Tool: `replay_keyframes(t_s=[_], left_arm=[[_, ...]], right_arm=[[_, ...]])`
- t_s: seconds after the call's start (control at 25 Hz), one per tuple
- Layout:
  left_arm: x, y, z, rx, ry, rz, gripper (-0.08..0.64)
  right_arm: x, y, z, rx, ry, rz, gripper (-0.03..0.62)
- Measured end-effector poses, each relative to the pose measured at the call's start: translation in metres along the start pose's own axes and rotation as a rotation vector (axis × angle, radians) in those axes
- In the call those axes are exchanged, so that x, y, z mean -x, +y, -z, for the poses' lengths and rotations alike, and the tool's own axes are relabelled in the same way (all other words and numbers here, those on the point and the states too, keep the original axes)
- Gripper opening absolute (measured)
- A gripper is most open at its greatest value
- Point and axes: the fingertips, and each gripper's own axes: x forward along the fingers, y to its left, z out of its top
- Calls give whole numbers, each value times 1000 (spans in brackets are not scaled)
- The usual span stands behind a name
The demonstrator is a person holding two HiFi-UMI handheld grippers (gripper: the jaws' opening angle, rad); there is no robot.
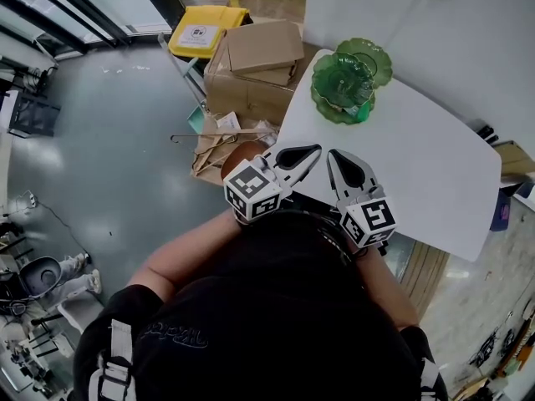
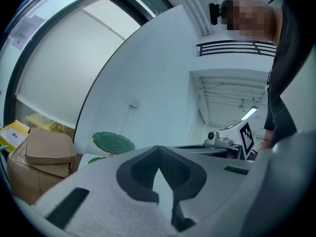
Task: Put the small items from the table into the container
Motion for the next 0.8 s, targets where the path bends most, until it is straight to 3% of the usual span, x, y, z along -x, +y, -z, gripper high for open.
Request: replay_keyframes(t_s=[0.28, 0.6, 0.8], left_arm=[[2, -4, 1, -9, 1, 22, 5], [-7, -25, 15, 16, 18, 58, 5], [-23, -53, 24, 0, 27, 70, 5]], right_arm=[[2, 0, -6, -12, -18, 17, 15], [28, 6, 6, 11, 26, 49, 15], [61, -5, 9, 19, 5, 70, 15]])
